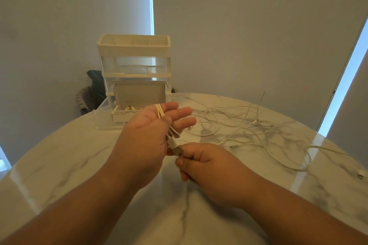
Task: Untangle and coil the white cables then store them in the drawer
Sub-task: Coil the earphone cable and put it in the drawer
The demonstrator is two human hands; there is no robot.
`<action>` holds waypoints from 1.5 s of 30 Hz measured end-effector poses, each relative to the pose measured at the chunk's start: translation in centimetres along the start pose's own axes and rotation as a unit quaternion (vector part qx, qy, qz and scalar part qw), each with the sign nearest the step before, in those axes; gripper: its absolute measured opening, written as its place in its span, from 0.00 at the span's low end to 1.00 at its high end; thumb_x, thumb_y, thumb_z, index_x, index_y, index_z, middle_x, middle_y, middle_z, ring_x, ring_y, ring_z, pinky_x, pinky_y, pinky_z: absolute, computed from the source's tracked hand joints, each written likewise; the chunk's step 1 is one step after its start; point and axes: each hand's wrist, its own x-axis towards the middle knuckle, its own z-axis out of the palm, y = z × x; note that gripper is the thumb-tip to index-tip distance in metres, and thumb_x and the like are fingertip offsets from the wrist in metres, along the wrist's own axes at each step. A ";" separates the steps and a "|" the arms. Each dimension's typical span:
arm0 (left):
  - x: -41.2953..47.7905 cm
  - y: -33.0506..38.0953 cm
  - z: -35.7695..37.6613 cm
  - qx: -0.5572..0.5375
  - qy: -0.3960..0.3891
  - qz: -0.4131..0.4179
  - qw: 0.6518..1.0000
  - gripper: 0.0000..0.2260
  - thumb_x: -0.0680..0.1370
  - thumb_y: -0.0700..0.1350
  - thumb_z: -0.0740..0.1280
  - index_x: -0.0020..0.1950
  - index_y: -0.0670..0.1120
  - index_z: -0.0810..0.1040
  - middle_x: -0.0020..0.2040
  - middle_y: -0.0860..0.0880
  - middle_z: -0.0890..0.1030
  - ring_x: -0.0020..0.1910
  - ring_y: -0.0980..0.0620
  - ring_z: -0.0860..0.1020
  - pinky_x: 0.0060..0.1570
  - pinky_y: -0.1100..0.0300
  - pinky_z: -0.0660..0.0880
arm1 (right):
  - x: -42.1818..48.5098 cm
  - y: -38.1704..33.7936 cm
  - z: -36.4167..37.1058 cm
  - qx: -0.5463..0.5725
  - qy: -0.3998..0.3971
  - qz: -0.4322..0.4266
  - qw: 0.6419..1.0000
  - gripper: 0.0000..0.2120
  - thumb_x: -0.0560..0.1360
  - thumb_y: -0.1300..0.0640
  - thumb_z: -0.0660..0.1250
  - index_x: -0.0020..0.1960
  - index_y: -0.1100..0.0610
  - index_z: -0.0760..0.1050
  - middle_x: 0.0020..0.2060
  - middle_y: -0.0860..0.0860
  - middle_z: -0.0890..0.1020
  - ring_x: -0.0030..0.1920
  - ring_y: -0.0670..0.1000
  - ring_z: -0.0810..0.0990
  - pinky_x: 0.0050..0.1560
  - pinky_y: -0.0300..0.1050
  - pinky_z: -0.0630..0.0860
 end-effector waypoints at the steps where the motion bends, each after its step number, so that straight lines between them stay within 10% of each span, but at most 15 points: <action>1: 0.0 -0.2 -0.2 0.058 -0.011 0.030 0.998 0.13 0.84 0.38 0.53 0.59 0.47 0.76 0.48 0.54 0.86 0.48 0.55 0.85 0.42 0.58 0.78 | 0.0 -0.1 0.1 0.007 0.005 -0.006 1.000 0.15 0.81 0.54 0.63 0.37 0.47 0.77 0.29 0.40 0.77 0.30 0.39 0.73 0.35 0.33 0.70; 6: -0.1 -0.9 -0.9 0.240 -0.055 0.154 0.957 0.15 0.84 0.40 0.56 0.59 0.59 0.74 0.51 0.62 0.84 0.52 0.65 0.81 0.46 0.74 0.75 | 0.0 -0.1 -0.2 0.005 0.035 -0.010 0.999 0.06 0.79 0.49 0.66 0.47 0.44 0.81 0.37 0.44 0.83 0.35 0.42 0.81 0.37 0.32 0.75; 11: 0.3 -1.4 -1.1 0.284 -0.062 0.163 0.943 0.17 0.83 0.36 0.57 0.63 0.57 0.71 0.55 0.60 0.82 0.53 0.65 0.80 0.51 0.74 0.75 | 0.2 0.2 -0.8 -0.079 0.080 -0.024 0.993 0.11 0.79 0.49 0.67 0.37 0.45 0.78 0.30 0.40 0.77 0.33 0.42 0.74 0.33 0.36 0.67; 16: 0.6 -1.4 -1.6 0.286 -0.071 0.133 0.946 0.19 0.82 0.33 0.57 0.66 0.54 0.70 0.56 0.59 0.81 0.53 0.66 0.80 0.49 0.71 0.77 | 0.3 0.5 -1.4 -0.082 0.080 -0.013 0.993 0.07 0.79 0.50 0.67 0.52 0.46 0.84 0.34 0.40 0.80 0.39 0.42 0.78 0.40 0.36 0.72; 23: 0.3 -1.3 -1.7 0.502 -0.214 0.083 0.834 0.15 0.80 0.38 0.57 0.57 0.58 0.72 0.48 0.61 0.78 0.48 0.67 0.74 0.45 0.69 0.73 | 0.2 0.3 -1.1 -0.097 0.110 -0.047 0.988 0.07 0.76 0.54 0.69 0.43 0.47 0.85 0.37 0.44 0.84 0.40 0.42 0.79 0.39 0.31 0.71; 30: 0.5 -1.9 -1.5 0.503 -0.251 0.037 0.826 0.05 0.77 0.44 0.60 0.45 0.54 0.71 0.43 0.56 0.75 0.42 0.59 0.73 0.48 0.52 0.76 | 0.3 0.3 -1.6 -0.161 0.177 -0.092 0.967 0.04 0.70 0.53 0.72 0.37 0.47 0.84 0.36 0.37 0.82 0.42 0.40 0.79 0.49 0.40 0.70; 37: 0.1 -1.3 -1.2 0.427 -0.260 -0.017 0.866 0.10 0.79 0.53 0.62 0.50 0.50 0.79 0.47 0.45 0.80 0.40 0.55 0.75 0.47 0.47 0.77 | 0.6 0.8 -3.3 -0.120 0.197 -0.076 0.970 0.12 0.64 0.45 0.77 0.38 0.48 0.77 0.27 0.43 0.76 0.31 0.42 0.73 0.31 0.35 0.68; 45: 0.6 -1.4 -1.8 0.397 -0.222 -0.010 0.890 0.16 0.81 0.54 0.60 0.39 0.48 0.79 0.29 0.56 0.74 0.29 0.60 0.74 0.35 0.65 0.76 | 0.2 2.3 -4.8 -0.039 0.173 -0.126 0.976 0.07 0.73 0.47 0.73 0.42 0.50 0.82 0.36 0.49 0.83 0.38 0.48 0.79 0.40 0.45 0.77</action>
